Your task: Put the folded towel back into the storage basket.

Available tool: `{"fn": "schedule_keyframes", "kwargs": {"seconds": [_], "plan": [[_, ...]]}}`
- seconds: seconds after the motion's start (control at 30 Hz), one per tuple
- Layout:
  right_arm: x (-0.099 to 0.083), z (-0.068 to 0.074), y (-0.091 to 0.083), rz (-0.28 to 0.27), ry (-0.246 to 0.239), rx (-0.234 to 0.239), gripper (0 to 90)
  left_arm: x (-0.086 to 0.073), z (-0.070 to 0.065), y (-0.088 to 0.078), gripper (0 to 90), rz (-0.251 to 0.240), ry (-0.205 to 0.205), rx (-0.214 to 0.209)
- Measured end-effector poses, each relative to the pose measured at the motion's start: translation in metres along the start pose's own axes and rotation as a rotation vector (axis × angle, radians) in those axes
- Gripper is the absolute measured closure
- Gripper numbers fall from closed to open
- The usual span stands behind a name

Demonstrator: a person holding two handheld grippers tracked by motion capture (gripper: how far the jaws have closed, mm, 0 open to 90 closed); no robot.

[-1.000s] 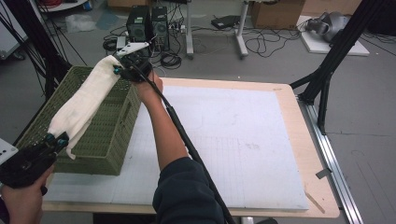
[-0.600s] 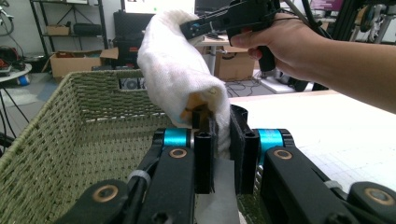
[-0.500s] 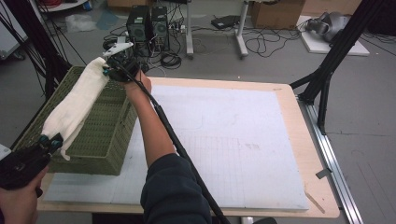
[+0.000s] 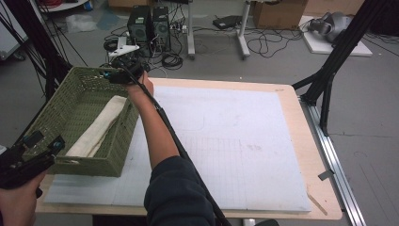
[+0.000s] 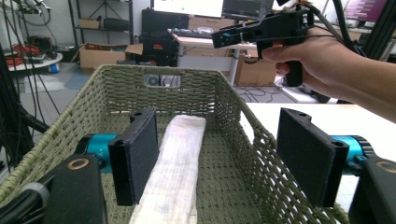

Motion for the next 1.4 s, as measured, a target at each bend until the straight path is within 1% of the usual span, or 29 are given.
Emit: {"fn": "schedule_keyframes", "kwargs": {"seconds": [0.03, 0.1, 0.13, 0.17, 0.23, 0.3, 0.33, 0.43, 0.47, 0.5, 0.57, 0.67, 0.7, 0.77, 0.83, 0.9, 0.97, 1.07, 1.27, 1.4], "plan": [[-0.002, -0.001, -0.002, -0.003, 0.002, 0.010, 41.4, 0.000, 0.000, 0.000, 28.6, 0.000, -0.003, -0.003], [-0.007, -0.003, -0.007, 0.003, 0.002, 0.017, 37.2, 0.000, -0.001, 0.001, 25.8, 0.004, -0.015, -0.016], [-0.010, -0.004, -0.010, 0.007, 0.009, 0.021, 35.4, 0.000, -0.001, 0.002, 25.0, 0.010, -0.021, -0.021], [-0.012, -0.005, -0.013, 0.011, 0.014, 0.029, 34.0, 0.000, -0.001, 0.003, 23.3, 0.013, -0.024, -0.020], [-0.017, -0.006, -0.020, 0.013, -0.001, 0.040, 31.8, -0.001, -0.002, 0.006, 20.1, 0.023, -0.018, -0.019], [-0.021, -0.007, -0.026, 0.026, -0.006, 0.034, 26.0, -0.001, -0.005, 0.009, 20.2, 0.022, -0.017, -0.039], [-0.023, -0.008, -0.029, 0.024, -0.006, 0.036, 25.2, -0.001, -0.006, 0.011, 20.1, 0.022, -0.016, -0.047], [-0.027, -0.013, -0.039, 0.036, 0.010, 0.038, 19.6, -0.001, -0.012, 0.017, 20.2, 0.021, -0.018, -0.084], [-0.028, -0.014, -0.043, 0.037, 0.009, 0.039, 19.7, -0.001, -0.013, 0.019, 20.2, 0.021, -0.020, -0.097], [-0.029, -0.016, -0.047, 0.035, -0.007, 0.042, 19.6, -0.001, -0.015, 0.021, 20.2, 0.019, -0.022, -0.105], [-0.031, -0.019, -0.056, 0.027, -0.012, 0.047, 19.5, -0.001, -0.017, 0.024, 20.3, 0.025, -0.017, -0.116], [-0.034, -0.027, -0.072, 0.015, 0.012, 0.053, 18.5, 0.000, -0.021, 0.028, 20.4, 0.028, -0.013, -0.132], [-0.035, -0.030, -0.077, 0.015, 0.016, 0.050, 18.5, 0.000, -0.023, 0.029, 20.5, 0.032, -0.011, -0.140], [-0.037, -0.036, -0.086, 0.009, 0.008, 0.040, 18.4, 0.001, -0.025, 0.031, 20.5, 0.032, -0.007, -0.148], [-0.038, -0.042, -0.096, 0.003, 0.012, 0.030, 18.3, 0.002, -0.027, 0.034, 20.6, 0.027, -0.006, -0.159], [-0.040, -0.047, -0.105, -0.002, 0.001, 0.021, 18.3, 0.004, -0.030, 0.037, 20.7, 0.023, 0.000, -0.171], [-0.043, -0.054, -0.113, -0.007, 0.002, 0.008, 18.3, 0.006, -0.033, 0.040, 21.2, 0.019, 0.004, -0.187], [-0.045, -0.063, -0.123, -0.006, 0.001, -0.005, 18.3, 0.007, -0.038, 0.047, 21.7, 0.022, 0.014, -0.207], [-0.055, -0.077, -0.144, -0.001, -0.019, -0.030, 18.3, 0.010, -0.048, 0.061, 21.5, 0.024, 0.028, -0.252], [-0.064, -0.088, -0.158, 0.001, -0.007, -0.052, 18.2, 0.011, -0.056, 0.070, 21.5, 0.024, 0.037, -0.274]]}}
Point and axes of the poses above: each handheld gripper's, and its own axes: y roughly forward along the jaws, x roughly out of its top, z roughly to its left, the point moved 8 cm from there along y, roughly forward along the jaws, and after that the axes turned 13 degrees about -x, right-handed, at the moved point
